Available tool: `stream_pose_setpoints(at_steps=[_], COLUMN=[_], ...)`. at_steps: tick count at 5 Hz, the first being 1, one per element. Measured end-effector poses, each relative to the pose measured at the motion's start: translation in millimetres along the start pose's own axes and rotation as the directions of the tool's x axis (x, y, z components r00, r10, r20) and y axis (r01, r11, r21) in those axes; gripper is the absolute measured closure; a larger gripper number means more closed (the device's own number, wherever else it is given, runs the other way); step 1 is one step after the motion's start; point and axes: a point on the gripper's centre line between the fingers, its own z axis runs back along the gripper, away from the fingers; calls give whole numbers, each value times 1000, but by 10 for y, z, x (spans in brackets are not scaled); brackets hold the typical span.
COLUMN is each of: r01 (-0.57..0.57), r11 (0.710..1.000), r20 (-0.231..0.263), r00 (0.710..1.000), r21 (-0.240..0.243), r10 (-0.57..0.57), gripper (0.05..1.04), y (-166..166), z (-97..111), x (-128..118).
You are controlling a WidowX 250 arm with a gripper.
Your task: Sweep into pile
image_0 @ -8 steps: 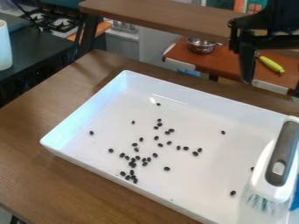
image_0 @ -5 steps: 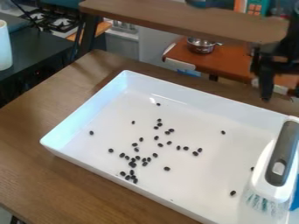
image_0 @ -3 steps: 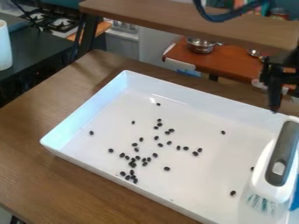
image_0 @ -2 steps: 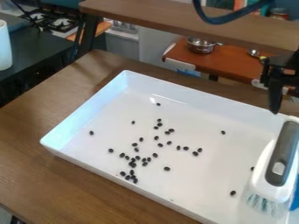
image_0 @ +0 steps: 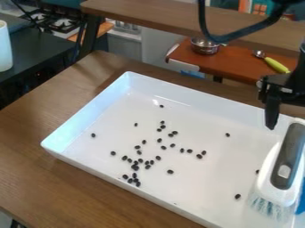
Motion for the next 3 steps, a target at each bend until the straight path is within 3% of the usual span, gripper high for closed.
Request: stream_pose_setpoints(at_steps=[3], r01=[14], r11=[997], r20=[-30], r00=[999], r21=[82], r10=[-12], gripper=[82], y=[-51], z=[-403], x=[-133])
